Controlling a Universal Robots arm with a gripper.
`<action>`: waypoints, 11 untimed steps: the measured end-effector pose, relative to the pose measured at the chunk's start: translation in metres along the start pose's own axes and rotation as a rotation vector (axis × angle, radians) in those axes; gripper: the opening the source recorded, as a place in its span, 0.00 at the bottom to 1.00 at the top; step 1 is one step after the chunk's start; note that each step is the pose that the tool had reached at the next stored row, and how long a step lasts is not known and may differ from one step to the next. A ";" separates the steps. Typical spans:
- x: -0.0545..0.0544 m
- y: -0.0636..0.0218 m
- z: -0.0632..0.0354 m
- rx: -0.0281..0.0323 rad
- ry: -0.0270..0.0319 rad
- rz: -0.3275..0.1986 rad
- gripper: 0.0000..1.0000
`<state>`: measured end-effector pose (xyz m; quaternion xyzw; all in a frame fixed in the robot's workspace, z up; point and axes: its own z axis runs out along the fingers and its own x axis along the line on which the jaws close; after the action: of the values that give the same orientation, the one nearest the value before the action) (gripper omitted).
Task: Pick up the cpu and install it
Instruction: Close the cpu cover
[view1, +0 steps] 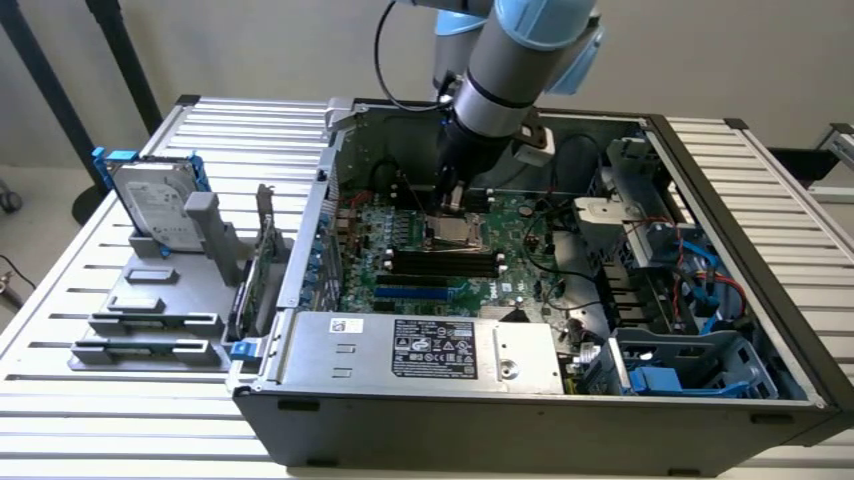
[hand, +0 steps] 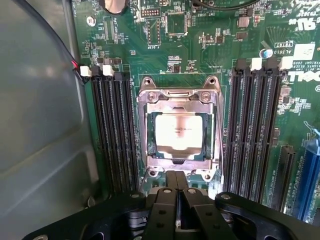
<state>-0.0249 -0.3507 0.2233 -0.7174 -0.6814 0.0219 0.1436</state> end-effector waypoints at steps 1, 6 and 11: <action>0.000 -0.0006 0.0022 0.0000 0.0001 0.000 0.11; -0.002 -0.0014 0.0113 0.0010 0.0001 0.000 0.11; -0.002 -0.0007 0.0143 0.0277 -0.0012 0.006 0.11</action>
<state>-0.0290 -0.3504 0.2093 -0.7174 -0.6789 0.0322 0.1530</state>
